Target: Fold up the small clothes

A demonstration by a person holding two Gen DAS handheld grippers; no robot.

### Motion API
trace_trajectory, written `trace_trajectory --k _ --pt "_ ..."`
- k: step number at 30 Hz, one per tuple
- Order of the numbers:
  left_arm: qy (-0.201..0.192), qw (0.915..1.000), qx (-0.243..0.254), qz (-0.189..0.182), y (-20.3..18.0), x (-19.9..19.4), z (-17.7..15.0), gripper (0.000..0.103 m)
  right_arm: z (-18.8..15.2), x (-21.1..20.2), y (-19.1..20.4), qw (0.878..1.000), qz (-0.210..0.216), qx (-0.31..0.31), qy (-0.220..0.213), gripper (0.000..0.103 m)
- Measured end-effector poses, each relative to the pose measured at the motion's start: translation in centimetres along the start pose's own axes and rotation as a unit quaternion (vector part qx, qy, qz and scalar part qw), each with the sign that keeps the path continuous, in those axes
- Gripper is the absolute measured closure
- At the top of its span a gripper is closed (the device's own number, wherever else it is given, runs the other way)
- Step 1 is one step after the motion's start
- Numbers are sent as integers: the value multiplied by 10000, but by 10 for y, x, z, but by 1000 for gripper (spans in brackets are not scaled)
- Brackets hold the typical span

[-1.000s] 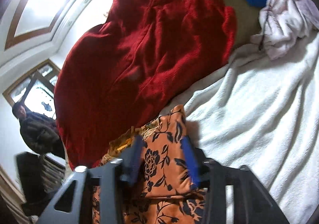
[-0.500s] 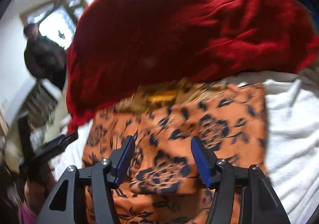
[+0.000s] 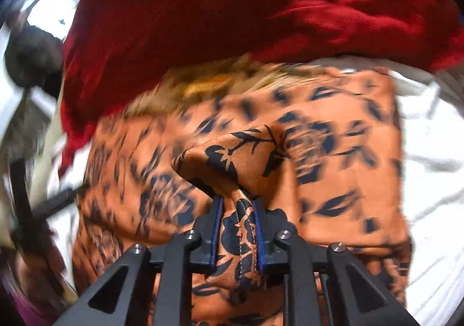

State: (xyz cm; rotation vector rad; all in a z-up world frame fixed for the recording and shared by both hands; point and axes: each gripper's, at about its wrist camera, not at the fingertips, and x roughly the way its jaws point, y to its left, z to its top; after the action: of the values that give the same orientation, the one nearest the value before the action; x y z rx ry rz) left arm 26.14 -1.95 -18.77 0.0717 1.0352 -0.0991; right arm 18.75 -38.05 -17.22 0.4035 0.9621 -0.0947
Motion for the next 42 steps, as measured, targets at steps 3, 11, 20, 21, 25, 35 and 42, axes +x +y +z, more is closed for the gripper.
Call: trace_trajectory --k 3,11,20,21,25,35,42 --pt "6 10000 -56 -55 3 0 -1 26 17 -17 -57 9913 328 1198 -443 84" --pt "-179 9997 101 107 4 -13 -6 26 2 -47 -169 9457 521 3104 -812 80" --pt "-182 9987 380 279 -20 -12 -10 26 0 -66 -61 9888 930 826 -831 80" --pt "6 9986 413 333 -20 0 -12 25 -2 -53 -54 9922 761 798 -574 80" --pt "142 9997 154 136 -11 9 -12 20 -17 5 -59 9961 123 803 359 81" --pt "-926 9951 117 -318 37 -93 -48 20 -60 -150 -20 9792 1149 -280 -1646 81" --pt "-788 9958 152 -442 88 -128 -158 20 -185 -250 -33 9369 1209 -265 -3270 0"
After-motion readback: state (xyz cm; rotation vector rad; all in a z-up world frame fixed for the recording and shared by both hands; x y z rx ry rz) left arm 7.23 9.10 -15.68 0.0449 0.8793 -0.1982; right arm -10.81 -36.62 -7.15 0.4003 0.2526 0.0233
